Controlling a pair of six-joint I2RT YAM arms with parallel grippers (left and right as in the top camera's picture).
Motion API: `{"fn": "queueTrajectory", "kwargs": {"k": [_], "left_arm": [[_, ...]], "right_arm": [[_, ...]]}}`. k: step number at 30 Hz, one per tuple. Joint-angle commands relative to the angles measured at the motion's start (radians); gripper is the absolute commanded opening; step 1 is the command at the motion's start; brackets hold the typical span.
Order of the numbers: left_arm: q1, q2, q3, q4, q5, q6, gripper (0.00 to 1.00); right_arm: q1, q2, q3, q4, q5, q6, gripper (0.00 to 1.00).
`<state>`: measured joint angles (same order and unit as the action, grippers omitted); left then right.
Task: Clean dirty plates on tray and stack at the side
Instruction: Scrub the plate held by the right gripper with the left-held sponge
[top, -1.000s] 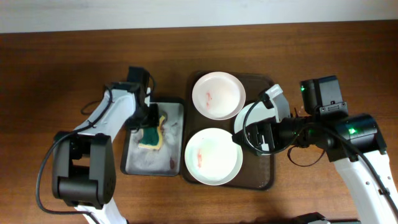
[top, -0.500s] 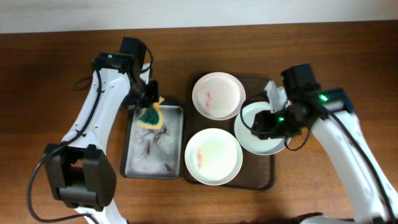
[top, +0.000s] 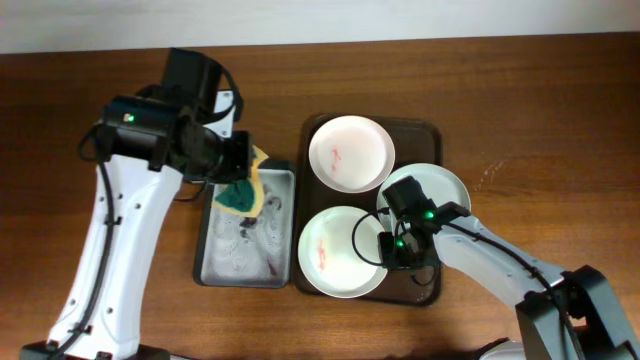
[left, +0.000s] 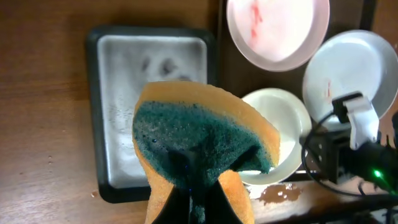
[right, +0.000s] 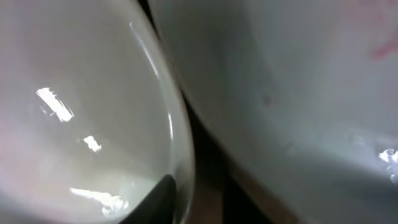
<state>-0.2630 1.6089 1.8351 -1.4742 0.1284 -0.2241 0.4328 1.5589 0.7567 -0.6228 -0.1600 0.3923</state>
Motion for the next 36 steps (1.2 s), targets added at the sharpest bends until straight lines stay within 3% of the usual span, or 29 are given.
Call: {"fn": "queueTrajectory", "kwargs": {"k": [1, 2, 4, 5, 7, 10, 14, 21, 27, 32, 34, 36], "left_arm": [[-0.066, 0.008, -0.068, 0.047, 0.014, -0.008, 0.00], [-0.084, 0.008, -0.101, 0.072, 0.014, -0.029, 0.00], [-0.110, 0.008, -0.167, 0.122, 0.016, -0.066, 0.00], [-0.128, 0.008, -0.231, 0.185, 0.057, -0.079, 0.00], [-0.158, 0.008, -0.361, 0.334, 0.171, -0.093, 0.00], [-0.201, 0.009, -0.577, 0.550, 0.197, -0.241, 0.00], [-0.261, 0.013, -0.762, 0.863, 0.275, -0.255, 0.00], [-0.339, 0.188, -0.809, 1.052, 0.249, -0.394, 0.00], [-0.338, 0.325, -0.809, 1.059, 0.209, -0.399, 0.00], [-0.299, 0.325, -0.645, 0.671, -0.265, -0.400, 0.00], [-0.300, 0.325, -0.552, 0.571, -0.367, -0.380, 0.00], [-0.300, 0.325, -0.520, 0.555, -0.377, -0.366, 0.00]], "right_arm": [[0.005, 0.002, -0.032, 0.069, 0.042, 0.033, 0.17], [0.003, 0.003, -0.032, 0.088, 0.047, 0.032, 0.16], [0.003, 0.003, -0.032, 0.108, 0.079, 0.053, 0.04], [0.003, 0.003, -0.032, 0.103, 0.140, 0.137, 0.04], [0.003, 0.003, -0.032, 0.104, 0.146, 0.167, 0.04], [0.003, 0.003, -0.031, 0.094, 0.159, 0.219, 0.04], [0.004, 0.002, -0.016, 0.098, 0.145, 0.219, 0.04], [0.004, 0.002, -0.016, 0.104, 0.118, 0.219, 0.04], [0.004, 0.002, -0.016, 0.104, 0.115, 0.219, 0.04], [0.004, 0.002, -0.016, 0.103, 0.111, 0.219, 0.04], [0.004, 0.002, -0.016, 0.103, 0.111, 0.219, 0.04], [0.004, 0.002, -0.016, 0.103, 0.111, 0.219, 0.04]]}}
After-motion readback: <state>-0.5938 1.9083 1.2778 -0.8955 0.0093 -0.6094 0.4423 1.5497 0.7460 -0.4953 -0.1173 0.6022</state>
